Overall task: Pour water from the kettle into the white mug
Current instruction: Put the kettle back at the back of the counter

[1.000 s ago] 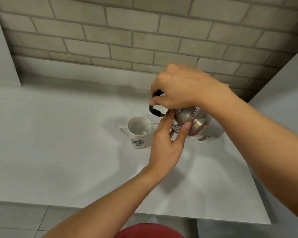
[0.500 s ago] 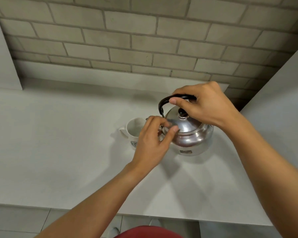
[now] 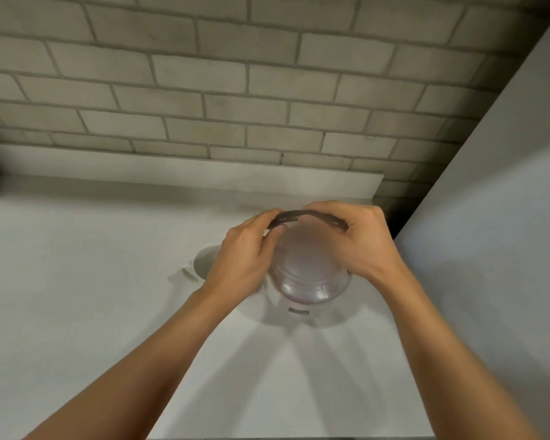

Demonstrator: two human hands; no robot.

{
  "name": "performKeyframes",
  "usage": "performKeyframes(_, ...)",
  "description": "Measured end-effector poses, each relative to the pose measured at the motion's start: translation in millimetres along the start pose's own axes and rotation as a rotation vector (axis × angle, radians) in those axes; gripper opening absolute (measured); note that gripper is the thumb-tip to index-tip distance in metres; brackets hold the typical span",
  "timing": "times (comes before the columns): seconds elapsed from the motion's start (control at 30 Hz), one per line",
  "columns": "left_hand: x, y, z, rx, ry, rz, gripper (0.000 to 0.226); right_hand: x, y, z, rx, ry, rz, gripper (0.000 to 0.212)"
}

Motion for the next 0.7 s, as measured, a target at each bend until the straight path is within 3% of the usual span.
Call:
performKeyframes(0.23,2,-5,-22,0.034,0.006,-0.06,0.032,50,12,1,-0.021,-0.082,0.101,0.048)
performKeyframes(0.5,-21,-10,-78,0.053,-0.022,-0.158,0.033,104,-2,-43,-0.101,-0.126,0.126,0.038)
performKeyframes(0.7,-90,-31,-169,0.0,0.028,-0.105,0.032,148,-35,-136,-0.118,-0.178,0.08,0.033)
Point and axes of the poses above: each hand's wrist, its own z-axis away from the middle knuckle, its own y-axis out of the back of the hand, x = y × z, the point moved 9 cm from there along -z, towards the middle knuckle, and after that the axes turned 11 degrees about -y, right-handed, at the moved point
